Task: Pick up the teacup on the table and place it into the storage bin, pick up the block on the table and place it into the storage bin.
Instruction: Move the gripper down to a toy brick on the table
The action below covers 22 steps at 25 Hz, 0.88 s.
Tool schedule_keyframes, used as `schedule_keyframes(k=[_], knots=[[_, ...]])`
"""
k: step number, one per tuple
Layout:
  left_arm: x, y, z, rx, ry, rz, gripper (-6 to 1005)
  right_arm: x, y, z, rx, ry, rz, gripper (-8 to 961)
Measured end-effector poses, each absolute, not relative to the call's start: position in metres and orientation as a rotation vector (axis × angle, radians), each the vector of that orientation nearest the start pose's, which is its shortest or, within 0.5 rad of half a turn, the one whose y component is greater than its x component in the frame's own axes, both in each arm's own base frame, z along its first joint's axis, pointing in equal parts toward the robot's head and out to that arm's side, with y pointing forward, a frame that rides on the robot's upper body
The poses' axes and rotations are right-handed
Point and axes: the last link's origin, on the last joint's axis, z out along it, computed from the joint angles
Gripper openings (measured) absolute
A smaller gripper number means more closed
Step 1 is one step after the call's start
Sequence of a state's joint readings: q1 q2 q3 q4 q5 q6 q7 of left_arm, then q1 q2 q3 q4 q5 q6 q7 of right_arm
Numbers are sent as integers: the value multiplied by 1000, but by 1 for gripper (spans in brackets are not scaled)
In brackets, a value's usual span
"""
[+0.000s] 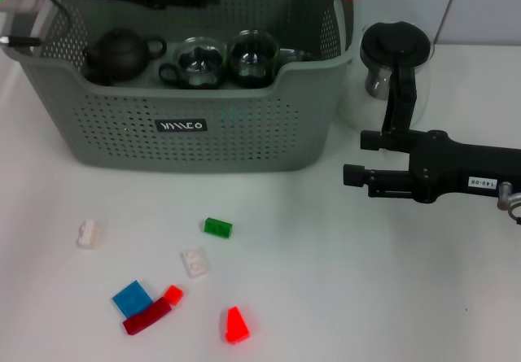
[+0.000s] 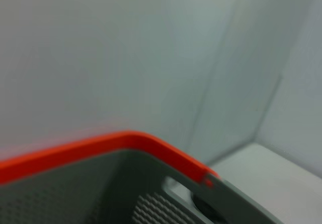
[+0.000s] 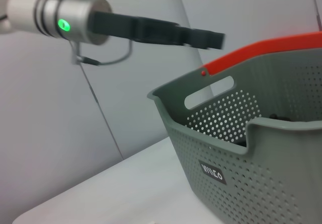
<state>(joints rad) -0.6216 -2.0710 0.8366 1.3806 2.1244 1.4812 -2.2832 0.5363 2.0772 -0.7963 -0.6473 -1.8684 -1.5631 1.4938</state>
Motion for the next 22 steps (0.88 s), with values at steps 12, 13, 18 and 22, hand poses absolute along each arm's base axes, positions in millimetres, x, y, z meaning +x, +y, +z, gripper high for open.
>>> schedule_keyframes(k=[12,13,18,22], knots=[[-164,327,126,-2890,-864,-142,676,242,333,-5,-2742,735,829,884],[-167,326,121,-2905,-887,-102,676,242,333,-5,-2741,738,829,884],[-183,322,95,-2958,-1005,141,676,242,335,-3,-2737,759,827,885],[-190,321,80,-2920,-1023,362,676,242,336,-2,-2737,763,822,885]])
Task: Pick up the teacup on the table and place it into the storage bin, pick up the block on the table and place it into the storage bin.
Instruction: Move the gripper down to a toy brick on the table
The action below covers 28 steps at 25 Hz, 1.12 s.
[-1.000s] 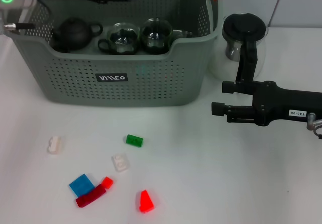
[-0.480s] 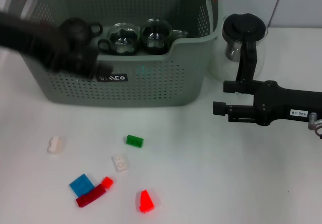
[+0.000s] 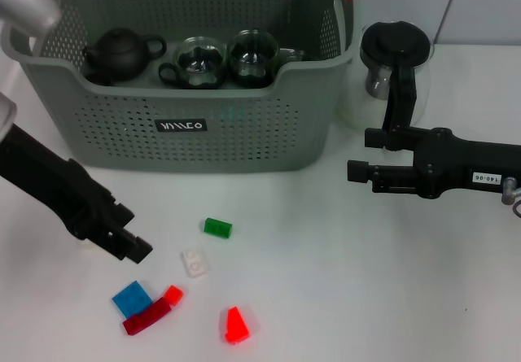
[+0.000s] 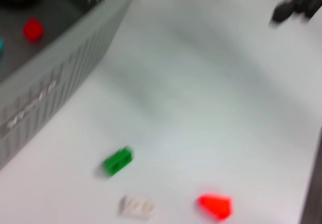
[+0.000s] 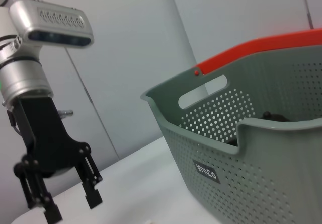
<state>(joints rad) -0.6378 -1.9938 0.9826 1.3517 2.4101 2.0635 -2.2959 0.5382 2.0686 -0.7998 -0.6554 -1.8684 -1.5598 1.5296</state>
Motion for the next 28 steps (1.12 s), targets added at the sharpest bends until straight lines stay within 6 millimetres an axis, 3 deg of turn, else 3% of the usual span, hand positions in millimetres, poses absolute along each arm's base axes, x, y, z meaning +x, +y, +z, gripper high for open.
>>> schedule_keyframes(k=[13,21,28], knots=[[-200,328,49,-2671,-851,787,677,242,337,-3,-2736,768,815,884],[-205,340,36,-2650,-718,787,677,244,336,-3,-2731,777,812,884],[-219,344,25,-2615,-790,759,676,246,335,-4,-2724,790,813,884]])
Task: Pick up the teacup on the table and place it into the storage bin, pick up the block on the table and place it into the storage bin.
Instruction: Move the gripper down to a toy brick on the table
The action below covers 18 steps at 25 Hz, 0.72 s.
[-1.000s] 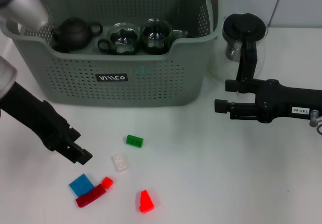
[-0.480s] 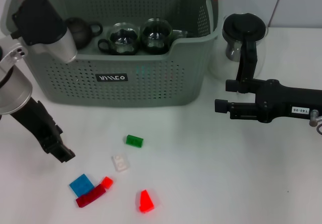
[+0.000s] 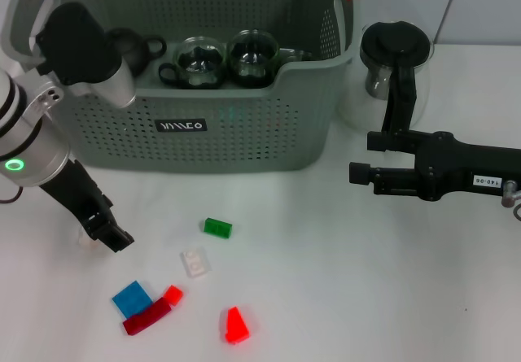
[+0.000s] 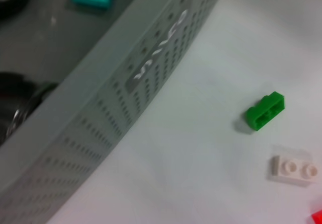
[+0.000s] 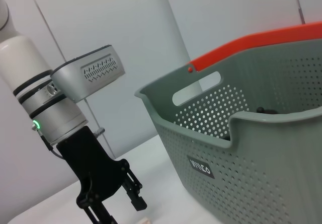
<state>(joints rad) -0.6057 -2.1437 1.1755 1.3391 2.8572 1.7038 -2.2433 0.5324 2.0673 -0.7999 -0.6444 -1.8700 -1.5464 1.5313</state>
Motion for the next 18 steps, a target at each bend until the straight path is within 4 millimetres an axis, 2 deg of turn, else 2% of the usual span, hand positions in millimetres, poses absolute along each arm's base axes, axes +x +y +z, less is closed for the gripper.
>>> schedule_keyframes(k=[5,18], knots=[[-224,345,27,-2548,-895,726,675,247,334,-5,-2721,797,809,883],[-227,348,37,-2185,-1409,586,674,250,332,-7,-2735,810,784,885]])
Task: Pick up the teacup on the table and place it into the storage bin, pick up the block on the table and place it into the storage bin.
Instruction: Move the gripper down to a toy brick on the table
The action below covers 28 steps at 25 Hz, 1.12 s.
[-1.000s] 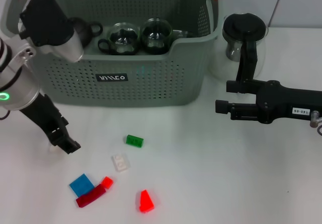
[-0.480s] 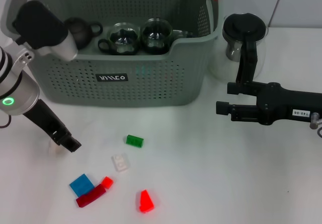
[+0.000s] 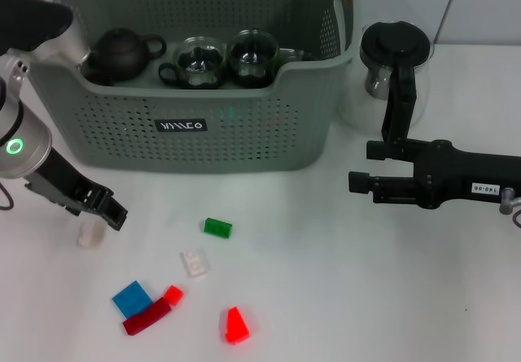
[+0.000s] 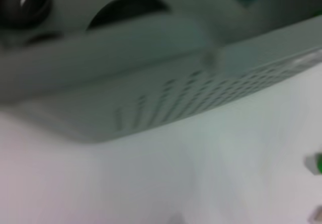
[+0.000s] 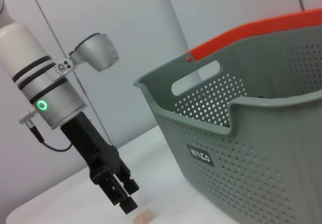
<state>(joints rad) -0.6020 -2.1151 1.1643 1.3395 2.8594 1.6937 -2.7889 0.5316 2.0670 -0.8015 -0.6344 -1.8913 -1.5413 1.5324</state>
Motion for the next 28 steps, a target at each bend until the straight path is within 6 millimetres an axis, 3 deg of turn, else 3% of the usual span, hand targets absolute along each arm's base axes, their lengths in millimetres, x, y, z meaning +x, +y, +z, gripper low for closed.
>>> schedule_keyframes(k=[8,19,28], knots=[[-246,346,29,-2081,-1574,594,665,250,332,-8,-2738,812,783,884],[-268,355,27,-2016,-1598,580,645,250,332,-8,-2739,809,780,884],[-272,358,27,-2004,-1597,579,629,250,332,-7,-2736,810,782,885]])
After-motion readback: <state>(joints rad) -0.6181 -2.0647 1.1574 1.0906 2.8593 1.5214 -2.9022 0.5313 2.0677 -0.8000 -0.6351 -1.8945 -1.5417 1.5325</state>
